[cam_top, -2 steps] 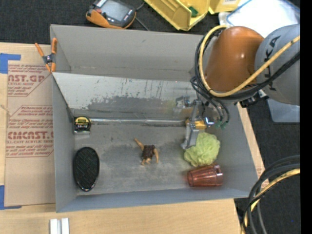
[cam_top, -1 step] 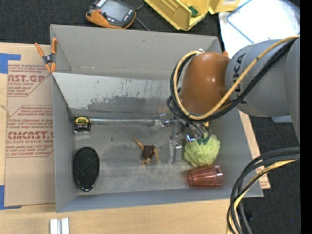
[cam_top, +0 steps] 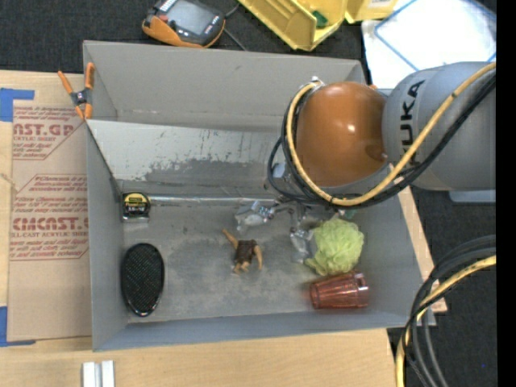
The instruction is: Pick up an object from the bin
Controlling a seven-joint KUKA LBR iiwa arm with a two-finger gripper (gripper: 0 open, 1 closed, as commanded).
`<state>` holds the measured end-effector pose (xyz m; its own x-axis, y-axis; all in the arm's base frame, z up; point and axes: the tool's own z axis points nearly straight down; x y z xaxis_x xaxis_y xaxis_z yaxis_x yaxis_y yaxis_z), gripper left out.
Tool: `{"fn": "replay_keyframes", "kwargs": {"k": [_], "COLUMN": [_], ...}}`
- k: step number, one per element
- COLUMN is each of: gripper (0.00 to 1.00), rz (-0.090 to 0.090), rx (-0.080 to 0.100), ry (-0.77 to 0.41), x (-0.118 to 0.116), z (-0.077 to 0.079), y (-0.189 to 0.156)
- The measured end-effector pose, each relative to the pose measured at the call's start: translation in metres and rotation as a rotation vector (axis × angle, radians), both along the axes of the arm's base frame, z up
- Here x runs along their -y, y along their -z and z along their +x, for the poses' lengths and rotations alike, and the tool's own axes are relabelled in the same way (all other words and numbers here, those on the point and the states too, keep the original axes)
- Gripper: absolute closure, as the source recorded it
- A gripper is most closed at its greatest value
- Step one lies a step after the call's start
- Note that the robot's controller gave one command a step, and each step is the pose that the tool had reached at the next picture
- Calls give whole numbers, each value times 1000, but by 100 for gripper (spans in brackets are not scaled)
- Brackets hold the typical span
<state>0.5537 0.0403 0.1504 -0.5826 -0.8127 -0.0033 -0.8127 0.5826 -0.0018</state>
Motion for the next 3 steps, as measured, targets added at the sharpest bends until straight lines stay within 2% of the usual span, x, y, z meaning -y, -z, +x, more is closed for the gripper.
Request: {"fn": "replay_keyframes", "kwargs": {"k": [1, 2, 3], "gripper": [0, 0, 100], "rz": [2, 0, 4], "rx": [-5, 3, -3], "ry": [324, -331, 144], "x": [-11, -14, -15], "z": [-4, -1, -2], "y": [35, 71, 80]}}
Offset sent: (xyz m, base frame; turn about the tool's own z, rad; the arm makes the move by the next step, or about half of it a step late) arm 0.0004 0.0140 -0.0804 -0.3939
